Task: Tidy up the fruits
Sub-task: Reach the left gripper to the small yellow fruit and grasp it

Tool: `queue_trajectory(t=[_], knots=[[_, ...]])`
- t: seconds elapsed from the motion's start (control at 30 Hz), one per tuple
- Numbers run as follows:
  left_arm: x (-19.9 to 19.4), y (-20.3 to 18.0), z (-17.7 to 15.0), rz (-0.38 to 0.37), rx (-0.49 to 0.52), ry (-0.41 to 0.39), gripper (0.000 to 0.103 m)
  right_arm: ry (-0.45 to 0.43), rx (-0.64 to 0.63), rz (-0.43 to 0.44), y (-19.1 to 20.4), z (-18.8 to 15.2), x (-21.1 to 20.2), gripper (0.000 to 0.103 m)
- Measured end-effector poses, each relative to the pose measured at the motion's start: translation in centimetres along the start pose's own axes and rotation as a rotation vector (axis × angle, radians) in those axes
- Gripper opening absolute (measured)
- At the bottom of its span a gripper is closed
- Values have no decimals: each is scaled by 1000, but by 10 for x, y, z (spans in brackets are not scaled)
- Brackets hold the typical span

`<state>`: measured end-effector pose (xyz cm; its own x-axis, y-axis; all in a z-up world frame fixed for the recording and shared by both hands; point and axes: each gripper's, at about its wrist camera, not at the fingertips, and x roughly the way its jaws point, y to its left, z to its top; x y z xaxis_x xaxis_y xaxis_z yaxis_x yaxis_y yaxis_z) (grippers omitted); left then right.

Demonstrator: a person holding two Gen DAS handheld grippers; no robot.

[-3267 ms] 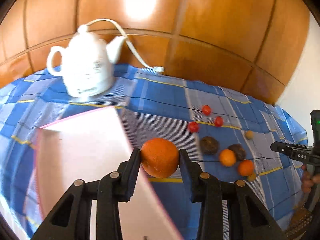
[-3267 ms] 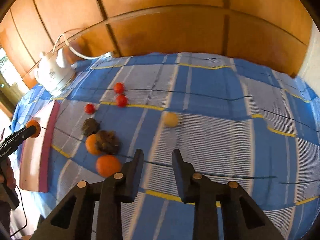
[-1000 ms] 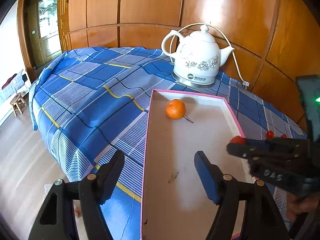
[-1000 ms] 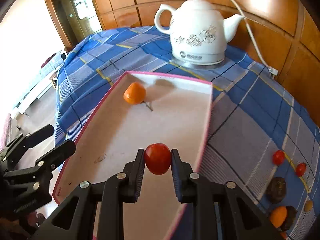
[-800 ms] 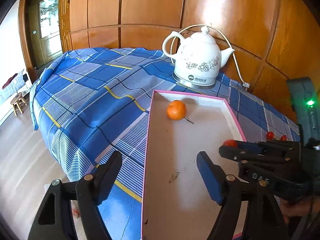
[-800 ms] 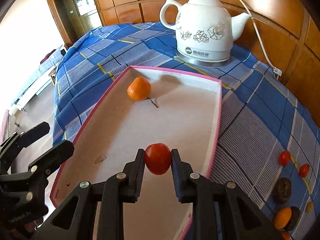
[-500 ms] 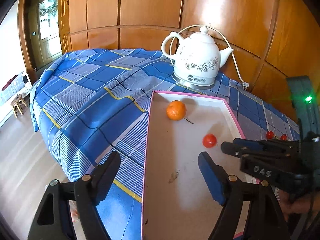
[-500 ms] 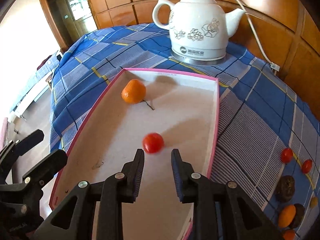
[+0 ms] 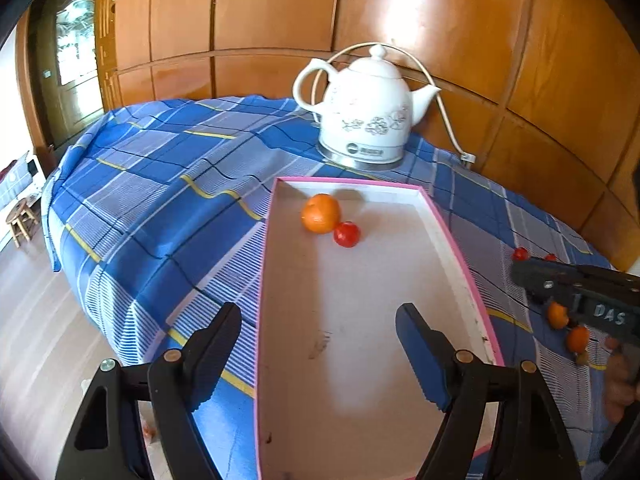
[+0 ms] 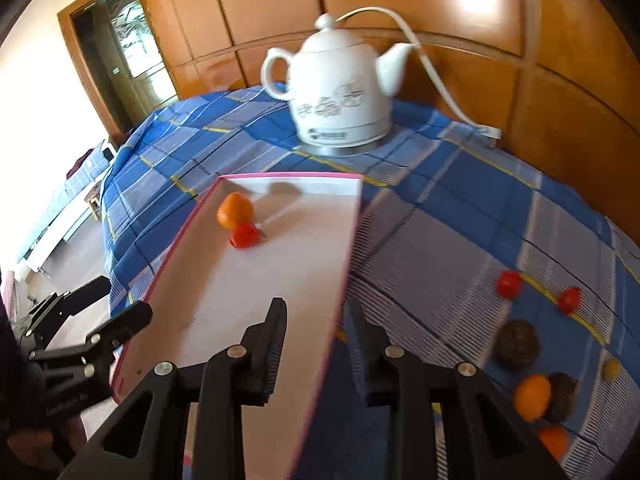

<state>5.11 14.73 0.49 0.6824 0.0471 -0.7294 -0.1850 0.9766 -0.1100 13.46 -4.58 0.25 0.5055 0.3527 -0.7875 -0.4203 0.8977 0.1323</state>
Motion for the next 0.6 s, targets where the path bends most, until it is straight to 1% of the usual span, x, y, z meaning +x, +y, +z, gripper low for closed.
queue_trajectory(t=[0.13, 0.2, 0.27, 0.37, 0.47, 0.6], knots=[[0, -6, 0, -13, 14, 9, 76, -12, 38, -51, -37, -12, -26, 30], [2, -9, 1, -27, 13, 30, 76, -16, 60, -77, -54, -16, -38, 31], [5, -11, 1, -55, 3, 54, 76, -17, 90, -119, -78, -23, -52, 31], [5, -22, 3, -102, 29, 69, 73, -25, 140, -183, -113, -33, -73, 31], [-1, -42, 7, -159, 84, 64, 73, -32, 205, -224, -146, -44, -89, 31], [-8, -81, 11, -245, 201, 52, 73, -27, 283, -276, -185, -57, -106, 31]])
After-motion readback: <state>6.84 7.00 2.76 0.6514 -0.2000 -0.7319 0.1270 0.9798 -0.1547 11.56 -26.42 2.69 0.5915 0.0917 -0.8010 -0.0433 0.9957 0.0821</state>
